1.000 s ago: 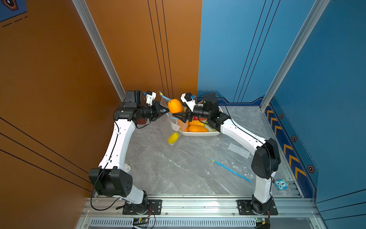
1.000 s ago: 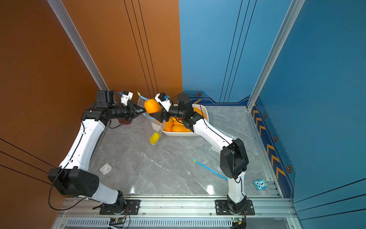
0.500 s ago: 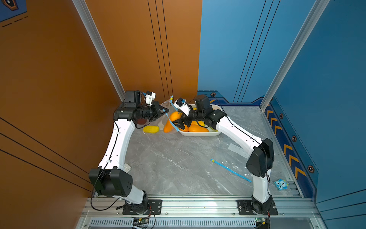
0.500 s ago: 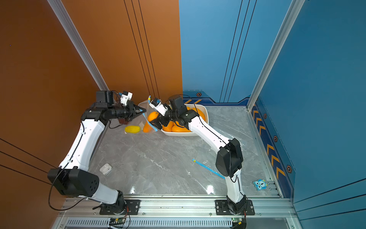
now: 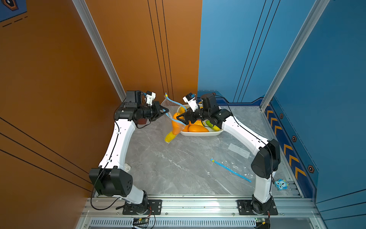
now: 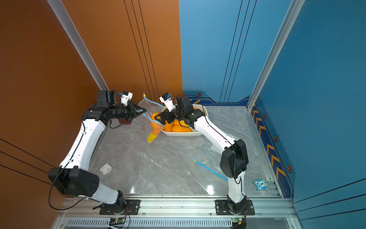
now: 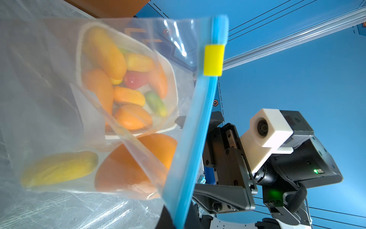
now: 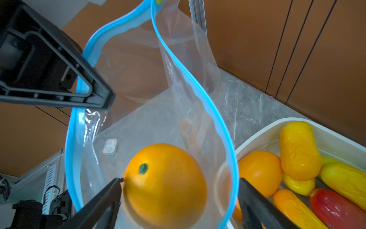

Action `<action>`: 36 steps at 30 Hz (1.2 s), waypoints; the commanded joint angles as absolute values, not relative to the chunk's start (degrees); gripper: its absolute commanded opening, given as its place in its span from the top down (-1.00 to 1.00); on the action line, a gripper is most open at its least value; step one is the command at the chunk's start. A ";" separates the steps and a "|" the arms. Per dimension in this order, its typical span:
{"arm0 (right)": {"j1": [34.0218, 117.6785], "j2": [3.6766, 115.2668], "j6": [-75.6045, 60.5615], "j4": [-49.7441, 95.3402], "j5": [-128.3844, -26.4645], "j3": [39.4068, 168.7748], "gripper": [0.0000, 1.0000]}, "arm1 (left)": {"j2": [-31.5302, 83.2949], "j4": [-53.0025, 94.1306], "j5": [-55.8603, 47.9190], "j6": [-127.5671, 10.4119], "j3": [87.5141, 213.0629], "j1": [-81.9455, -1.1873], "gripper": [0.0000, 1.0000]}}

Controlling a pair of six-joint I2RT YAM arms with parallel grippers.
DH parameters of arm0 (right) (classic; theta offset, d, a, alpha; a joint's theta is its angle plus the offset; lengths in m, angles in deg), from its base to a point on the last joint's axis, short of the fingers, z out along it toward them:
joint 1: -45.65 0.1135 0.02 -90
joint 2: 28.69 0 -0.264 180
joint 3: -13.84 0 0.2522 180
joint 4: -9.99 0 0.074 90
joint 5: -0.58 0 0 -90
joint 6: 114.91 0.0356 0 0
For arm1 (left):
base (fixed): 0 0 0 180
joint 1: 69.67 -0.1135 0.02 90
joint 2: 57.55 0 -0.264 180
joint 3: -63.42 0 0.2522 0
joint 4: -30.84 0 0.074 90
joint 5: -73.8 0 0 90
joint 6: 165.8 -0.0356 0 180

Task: Place the mango in a zip-top bag and seal the zipper
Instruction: Place the mango in the zipper food storage bag, then open the zipper of the food storage bag.

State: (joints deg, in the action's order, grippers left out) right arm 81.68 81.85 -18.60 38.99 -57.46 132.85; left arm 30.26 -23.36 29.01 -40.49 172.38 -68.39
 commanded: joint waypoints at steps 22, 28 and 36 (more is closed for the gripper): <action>81.34 80.67 -14.39 55.85 -69.30 141.79 -0.41 | 29.30 -20.46 23.47 -40.00 171.51 -65.70 1.00; 80.80 85.82 -15.64 58.79 -72.45 144.07 -0.60 | 29.49 -20.47 24.73 -43.63 167.71 -63.89 1.00; 81.97 89.60 -16.31 60.90 -64.73 146.38 0.51 | 31.53 -20.47 23.48 -44.41 166.10 -64.96 1.00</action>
